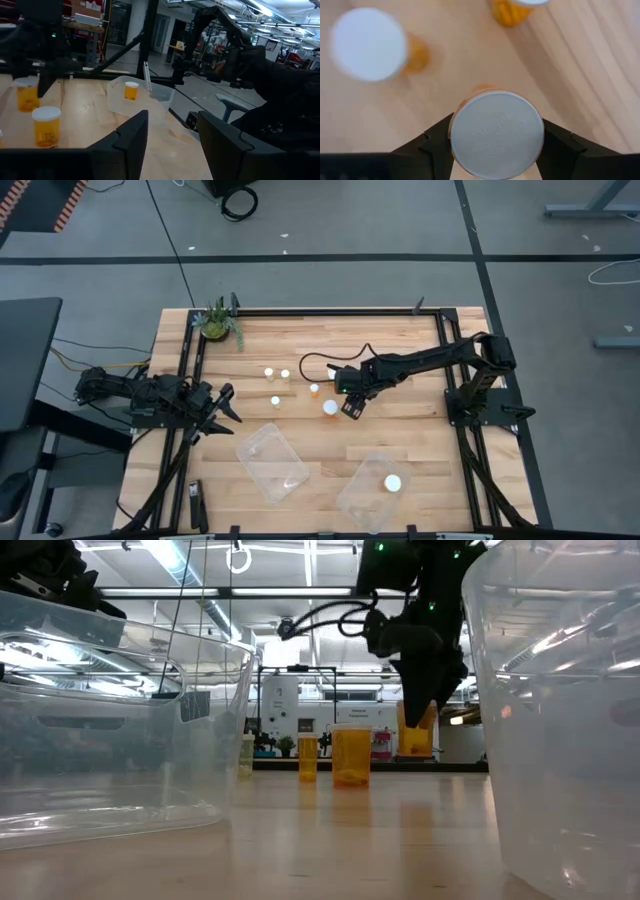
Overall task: Pick and place medicine bottles into bin by pill shape (circle, oval)
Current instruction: Put the large orange pill bottle into the right transparent bin
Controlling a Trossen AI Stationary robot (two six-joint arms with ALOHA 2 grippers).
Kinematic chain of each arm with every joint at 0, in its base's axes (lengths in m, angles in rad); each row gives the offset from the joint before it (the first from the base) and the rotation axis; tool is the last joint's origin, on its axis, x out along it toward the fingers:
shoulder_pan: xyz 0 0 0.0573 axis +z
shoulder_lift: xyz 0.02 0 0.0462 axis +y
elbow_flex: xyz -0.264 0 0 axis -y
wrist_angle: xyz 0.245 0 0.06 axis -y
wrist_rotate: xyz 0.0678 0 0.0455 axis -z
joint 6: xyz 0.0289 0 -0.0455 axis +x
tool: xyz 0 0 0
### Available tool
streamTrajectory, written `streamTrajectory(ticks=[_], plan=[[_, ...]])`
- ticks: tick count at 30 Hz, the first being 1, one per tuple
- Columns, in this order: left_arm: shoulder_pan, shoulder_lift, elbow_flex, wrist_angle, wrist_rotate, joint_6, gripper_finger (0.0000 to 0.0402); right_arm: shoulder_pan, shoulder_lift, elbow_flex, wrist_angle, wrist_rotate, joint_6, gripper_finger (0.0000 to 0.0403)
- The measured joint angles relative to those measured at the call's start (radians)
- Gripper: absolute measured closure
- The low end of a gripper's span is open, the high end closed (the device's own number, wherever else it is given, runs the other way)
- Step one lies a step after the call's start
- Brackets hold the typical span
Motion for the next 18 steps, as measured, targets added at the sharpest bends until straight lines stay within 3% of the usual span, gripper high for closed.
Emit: streamTrajectory(ticks=[18], plan=[[0.0, 0.0, 0.0, 0.0, 0.0, 0.0, 0.0224, 0.263, -0.058, 0.002, -0.003, 0.002, 0.319, 0.0173]])
